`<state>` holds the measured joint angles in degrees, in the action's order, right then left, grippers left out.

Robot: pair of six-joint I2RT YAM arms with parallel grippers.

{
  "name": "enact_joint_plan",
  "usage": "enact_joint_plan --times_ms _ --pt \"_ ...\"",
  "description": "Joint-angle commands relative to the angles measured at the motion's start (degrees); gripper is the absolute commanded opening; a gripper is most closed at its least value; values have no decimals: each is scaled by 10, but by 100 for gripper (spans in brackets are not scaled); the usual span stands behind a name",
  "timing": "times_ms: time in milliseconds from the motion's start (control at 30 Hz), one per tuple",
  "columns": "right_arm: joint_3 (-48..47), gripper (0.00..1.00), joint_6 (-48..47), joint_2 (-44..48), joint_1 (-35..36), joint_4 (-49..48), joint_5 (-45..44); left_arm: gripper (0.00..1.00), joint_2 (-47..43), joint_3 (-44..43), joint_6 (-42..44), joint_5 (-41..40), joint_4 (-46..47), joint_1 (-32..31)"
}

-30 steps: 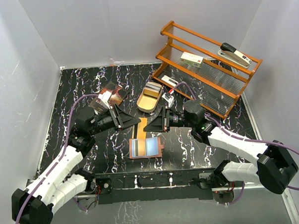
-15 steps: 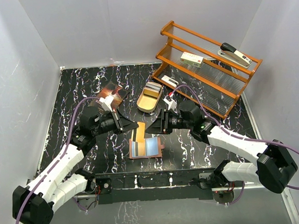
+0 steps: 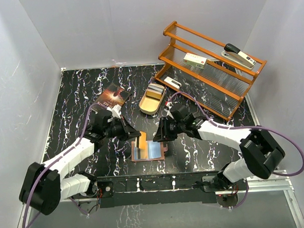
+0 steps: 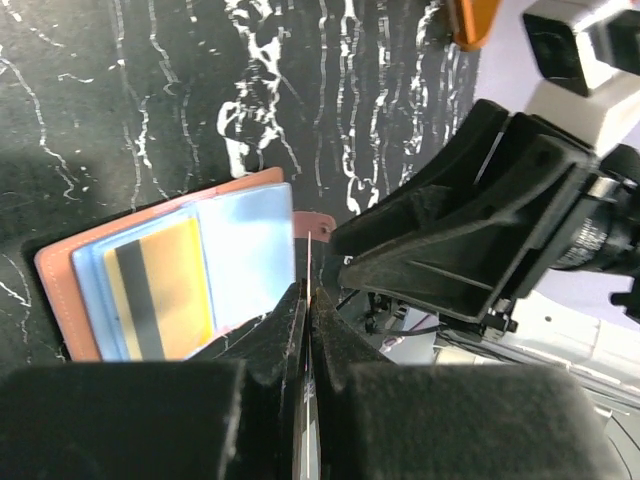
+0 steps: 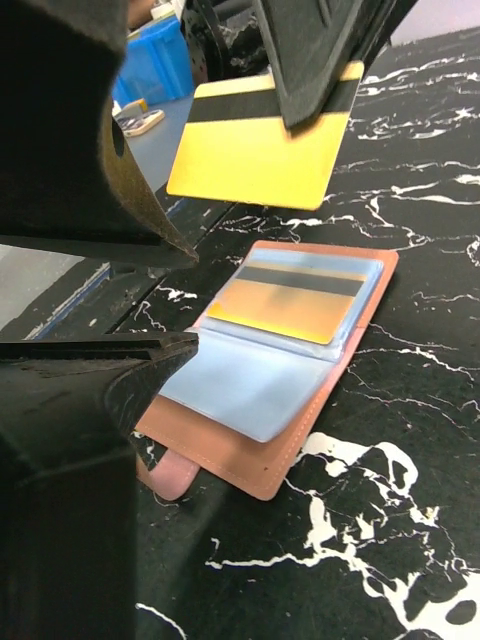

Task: Put the credit cards into the card holder
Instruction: Insert the credit card into the card holder.

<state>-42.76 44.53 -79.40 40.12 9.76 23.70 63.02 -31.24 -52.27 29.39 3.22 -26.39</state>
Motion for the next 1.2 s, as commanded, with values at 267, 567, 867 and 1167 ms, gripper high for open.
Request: enact_joint_plan --times_ms 267,567,867,1167 --pt "-67 28 -63 -73 9 50 -34 0 89 48 -25 12 134 -3" --pt "-55 23 -79 -142 13 51 -42 0 142 60 -24 25 172 -5" --pt "-39 16 -93 -162 13 64 -70 0 167 81 -21 33 214 -8" --pt "-13 15 -77 -135 13 54 -78 0 179 64 15 14 174 -19"
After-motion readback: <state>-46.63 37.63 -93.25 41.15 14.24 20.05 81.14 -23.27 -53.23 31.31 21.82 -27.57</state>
